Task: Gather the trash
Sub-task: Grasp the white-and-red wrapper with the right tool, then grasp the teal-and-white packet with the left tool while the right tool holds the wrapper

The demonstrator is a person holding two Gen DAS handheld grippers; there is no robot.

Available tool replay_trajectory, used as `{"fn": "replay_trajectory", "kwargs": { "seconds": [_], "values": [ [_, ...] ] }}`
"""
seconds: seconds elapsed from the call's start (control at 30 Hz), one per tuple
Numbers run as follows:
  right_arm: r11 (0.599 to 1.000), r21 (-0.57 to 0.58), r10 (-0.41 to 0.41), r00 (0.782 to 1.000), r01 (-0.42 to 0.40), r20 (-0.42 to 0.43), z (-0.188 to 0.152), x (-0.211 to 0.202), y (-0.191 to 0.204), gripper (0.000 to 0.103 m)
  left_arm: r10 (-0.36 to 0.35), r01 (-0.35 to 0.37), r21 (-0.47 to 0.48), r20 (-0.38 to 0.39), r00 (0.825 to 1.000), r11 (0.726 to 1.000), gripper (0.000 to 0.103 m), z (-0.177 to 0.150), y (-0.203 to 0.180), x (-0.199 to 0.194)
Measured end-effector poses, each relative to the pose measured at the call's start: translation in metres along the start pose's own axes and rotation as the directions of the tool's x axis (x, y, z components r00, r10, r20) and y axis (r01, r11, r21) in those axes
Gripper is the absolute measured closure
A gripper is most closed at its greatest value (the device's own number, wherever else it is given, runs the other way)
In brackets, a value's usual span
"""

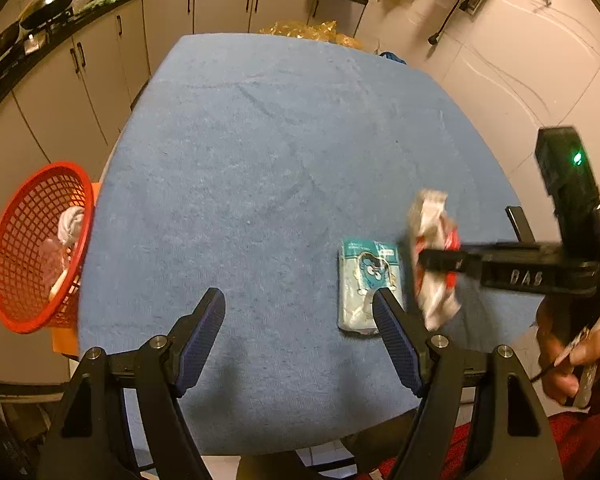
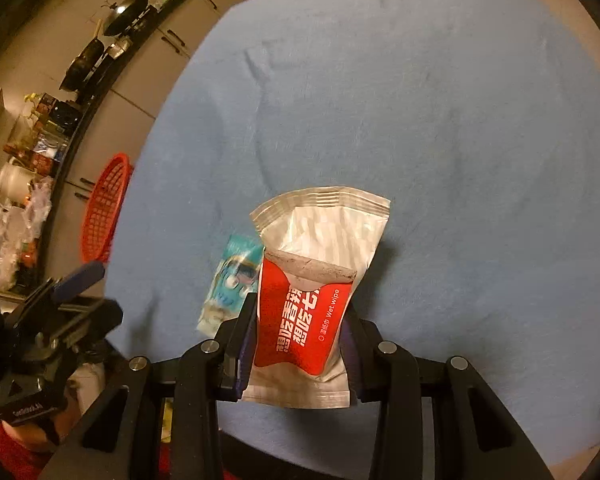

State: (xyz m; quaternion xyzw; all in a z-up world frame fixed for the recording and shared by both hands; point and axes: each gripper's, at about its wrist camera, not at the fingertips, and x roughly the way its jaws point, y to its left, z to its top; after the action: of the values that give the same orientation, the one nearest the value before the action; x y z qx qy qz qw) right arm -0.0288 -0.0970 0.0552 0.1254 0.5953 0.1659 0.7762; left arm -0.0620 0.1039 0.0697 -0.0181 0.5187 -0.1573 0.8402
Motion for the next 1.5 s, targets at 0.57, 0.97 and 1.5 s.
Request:
{"fn": "replay_trajectory", "kwargs": {
  "seconds": [0.57,0.97,1.5],
  "values": [
    [0.994,0.031,-0.106,0.988,0.103,0.111,-0.012,-0.058,-0.038,0.062,0.063,-0.035,0.163,-0.168,0.984,0.986,0.024,0.003,-0.070,0.084],
    [0.995,0.005,-0.099,0.988,0.099,0.120,-0.012,-0.060,-0.036,0.062,0.134,-0.116,0.158,-0.108,0.985,0.981,0.064,0.013,-0.062,0.086],
    [0.985,-0.137,-0.086,0.990,0.102,0.113,0.002,-0.039,0.023,0.062,0.174,-0.182,0.058,0.122,0.977,0.982,0.064,0.023,-0.022,0.008]
  ]
}}
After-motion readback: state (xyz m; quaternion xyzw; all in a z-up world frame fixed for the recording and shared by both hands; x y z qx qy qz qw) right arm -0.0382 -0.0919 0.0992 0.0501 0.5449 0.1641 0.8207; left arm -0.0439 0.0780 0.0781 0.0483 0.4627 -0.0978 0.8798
